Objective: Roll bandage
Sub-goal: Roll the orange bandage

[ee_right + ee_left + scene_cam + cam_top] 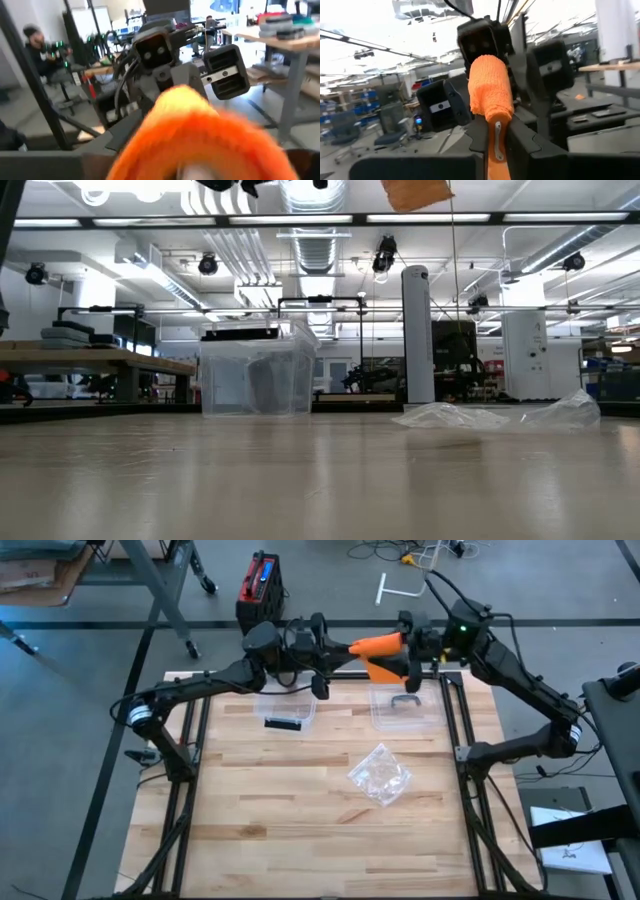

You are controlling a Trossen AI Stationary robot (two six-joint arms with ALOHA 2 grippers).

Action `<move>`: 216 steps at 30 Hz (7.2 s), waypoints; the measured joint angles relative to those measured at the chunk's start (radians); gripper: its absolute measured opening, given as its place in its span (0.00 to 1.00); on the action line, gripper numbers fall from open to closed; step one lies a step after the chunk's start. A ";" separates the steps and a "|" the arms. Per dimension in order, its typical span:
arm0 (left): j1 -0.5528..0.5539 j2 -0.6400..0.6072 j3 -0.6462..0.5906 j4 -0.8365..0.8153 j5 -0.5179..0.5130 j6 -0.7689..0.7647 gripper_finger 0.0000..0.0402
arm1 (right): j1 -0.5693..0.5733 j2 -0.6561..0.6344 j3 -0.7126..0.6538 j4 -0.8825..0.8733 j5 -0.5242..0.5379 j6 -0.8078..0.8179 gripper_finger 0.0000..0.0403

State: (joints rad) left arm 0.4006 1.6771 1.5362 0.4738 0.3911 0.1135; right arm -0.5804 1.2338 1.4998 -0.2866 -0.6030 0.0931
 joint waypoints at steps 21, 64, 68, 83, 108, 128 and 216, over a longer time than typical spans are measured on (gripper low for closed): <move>-0.013 -0.051 0.001 0.025 0.101 -0.256 0.08 | 0.013 -0.006 -0.001 -0.088 0.028 -0.337 0.24; -0.081 -0.057 -0.026 -0.206 0.406 -0.276 0.09 | 0.011 -0.063 0.000 -0.089 0.554 -0.693 0.00; -0.080 -0.085 -0.027 -0.187 0.405 -0.230 0.09 | 0.011 -0.062 0.000 -0.253 0.556 -0.630 0.00; -0.010 -0.106 -0.027 -0.038 0.000 -0.012 0.09 | 0.045 -0.035 0.001 -0.409 0.314 -0.303 0.00; -0.004 0.014 -0.026 0.090 -0.253 0.884 0.09 | 0.059 -0.027 0.001 -0.255 0.321 -0.286 0.18; 0.010 -0.019 -0.026 -0.052 -0.245 1.048 0.08 | 0.090 -0.038 0.027 -0.235 0.184 -0.284 0.00; 0.245 -0.196 -0.016 -0.191 0.221 0.091 0.09 | 0.127 0.066 0.029 -0.205 0.168 -0.434 0.00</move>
State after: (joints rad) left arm 0.6458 1.4815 1.5203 0.2823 0.6117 0.2042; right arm -0.4532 1.2997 1.5291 -0.4920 -0.4346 -0.3410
